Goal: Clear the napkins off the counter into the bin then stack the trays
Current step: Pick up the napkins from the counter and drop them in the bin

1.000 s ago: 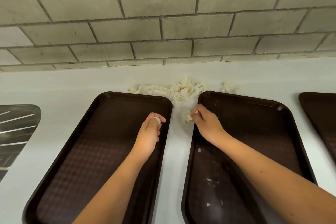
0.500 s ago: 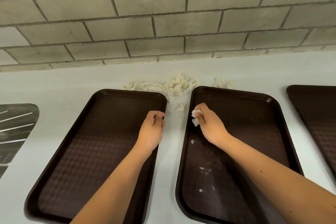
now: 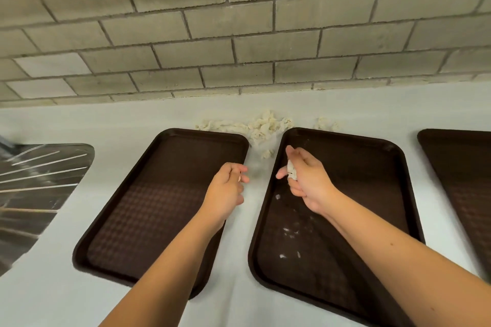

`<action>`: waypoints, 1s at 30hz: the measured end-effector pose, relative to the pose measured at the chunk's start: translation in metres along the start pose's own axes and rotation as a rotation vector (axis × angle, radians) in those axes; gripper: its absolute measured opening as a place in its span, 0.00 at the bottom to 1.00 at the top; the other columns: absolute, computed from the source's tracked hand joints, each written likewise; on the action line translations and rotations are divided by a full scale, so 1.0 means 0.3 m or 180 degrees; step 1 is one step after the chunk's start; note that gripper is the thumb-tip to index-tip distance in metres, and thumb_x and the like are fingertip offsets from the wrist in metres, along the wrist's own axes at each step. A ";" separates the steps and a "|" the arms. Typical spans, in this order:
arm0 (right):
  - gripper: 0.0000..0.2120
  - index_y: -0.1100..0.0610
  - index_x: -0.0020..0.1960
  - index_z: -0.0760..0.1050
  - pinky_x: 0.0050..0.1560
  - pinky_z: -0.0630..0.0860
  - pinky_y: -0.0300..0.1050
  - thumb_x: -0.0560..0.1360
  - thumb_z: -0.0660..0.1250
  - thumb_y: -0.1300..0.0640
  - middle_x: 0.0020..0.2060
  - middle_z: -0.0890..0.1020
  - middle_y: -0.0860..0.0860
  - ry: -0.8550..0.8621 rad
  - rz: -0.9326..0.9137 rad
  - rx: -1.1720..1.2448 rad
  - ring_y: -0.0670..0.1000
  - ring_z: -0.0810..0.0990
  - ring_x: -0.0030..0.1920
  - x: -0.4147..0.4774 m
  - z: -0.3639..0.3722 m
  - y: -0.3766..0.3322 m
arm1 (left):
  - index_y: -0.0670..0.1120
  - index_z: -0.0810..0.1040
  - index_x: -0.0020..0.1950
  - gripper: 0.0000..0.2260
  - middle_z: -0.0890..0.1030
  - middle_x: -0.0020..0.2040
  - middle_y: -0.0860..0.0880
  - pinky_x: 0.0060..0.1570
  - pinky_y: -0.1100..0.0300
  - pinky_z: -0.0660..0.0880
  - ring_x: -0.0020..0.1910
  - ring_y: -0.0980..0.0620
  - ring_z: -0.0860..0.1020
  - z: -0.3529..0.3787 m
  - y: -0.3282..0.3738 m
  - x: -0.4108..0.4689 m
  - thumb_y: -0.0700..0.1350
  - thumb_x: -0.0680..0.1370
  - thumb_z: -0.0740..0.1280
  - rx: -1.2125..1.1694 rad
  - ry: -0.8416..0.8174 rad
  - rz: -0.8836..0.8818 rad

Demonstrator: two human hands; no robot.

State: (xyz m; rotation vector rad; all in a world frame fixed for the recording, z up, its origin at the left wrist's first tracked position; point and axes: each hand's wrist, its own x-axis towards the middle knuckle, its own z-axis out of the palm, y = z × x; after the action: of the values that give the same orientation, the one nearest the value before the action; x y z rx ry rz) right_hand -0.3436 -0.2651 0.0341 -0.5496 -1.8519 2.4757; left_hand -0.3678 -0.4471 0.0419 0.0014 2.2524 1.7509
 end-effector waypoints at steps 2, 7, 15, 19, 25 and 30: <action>0.15 0.55 0.42 0.71 0.23 0.50 0.40 0.79 0.62 0.44 0.26 0.70 0.55 -0.0043 -0.0087 -0.0186 0.47 0.57 0.21 -0.040 -0.022 0.001 | 0.43 0.75 0.55 0.12 0.72 0.35 0.49 0.22 0.65 0.60 0.25 0.59 0.64 0.019 0.000 -0.052 0.42 0.84 0.52 -0.0259 0.0208 -0.0063; 0.21 0.56 0.40 0.74 0.23 0.56 0.39 0.79 0.58 0.40 0.26 0.63 0.47 0.0109 -0.0192 -0.0551 0.45 0.58 0.24 -0.132 -0.090 0.014 | 0.43 0.72 0.37 0.19 0.66 0.27 0.52 0.25 0.66 0.62 0.23 0.58 0.62 0.079 -0.003 -0.182 0.51 0.83 0.56 0.0141 0.0559 -0.0097; 0.24 0.52 0.29 0.61 0.28 0.59 0.40 0.80 0.57 0.43 0.23 0.62 0.47 0.0384 0.0097 -0.1409 0.44 0.60 0.20 -0.317 -0.251 0.044 | 0.48 0.67 0.28 0.22 0.66 0.22 0.53 0.28 0.61 0.60 0.23 0.55 0.62 0.246 0.032 -0.328 0.54 0.81 0.59 0.0384 0.0125 -0.0408; 0.19 0.53 0.35 0.65 0.26 0.61 0.35 0.83 0.53 0.47 0.27 0.66 0.47 0.0558 -0.0362 -0.1598 0.44 0.64 0.25 -0.499 -0.388 0.083 | 0.48 0.73 0.40 0.08 0.70 0.33 0.50 0.29 0.61 0.62 0.29 0.55 0.65 0.341 0.017 -0.434 0.43 0.77 0.58 0.0405 -0.0503 -0.0363; 0.08 0.54 0.47 0.69 0.23 0.61 0.29 0.82 0.54 0.56 0.32 0.69 0.49 0.0921 -0.0446 -0.1632 0.40 0.66 0.23 -0.780 -0.620 0.179 | 0.52 0.79 0.53 0.14 0.76 0.53 0.41 0.50 0.53 0.72 0.56 0.41 0.74 0.509 -0.054 -0.589 0.39 0.78 0.56 0.0735 -0.1249 -0.0035; 0.11 0.55 0.42 0.65 0.42 0.65 0.46 0.81 0.54 0.52 0.36 0.69 0.49 0.1705 -0.0039 -0.1989 0.49 0.69 0.39 -1.034 -0.861 0.244 | 0.46 0.65 0.70 0.16 0.75 0.54 0.47 0.42 0.66 0.77 0.42 0.51 0.78 0.691 -0.087 -0.758 0.37 0.83 0.52 0.0552 -0.1790 0.0262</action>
State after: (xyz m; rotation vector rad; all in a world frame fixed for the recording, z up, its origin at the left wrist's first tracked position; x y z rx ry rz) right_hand 0.0341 -0.1117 -0.0113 -1.0675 -2.3004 1.4667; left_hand -0.0985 -0.2971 0.0224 0.5566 1.9860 1.3596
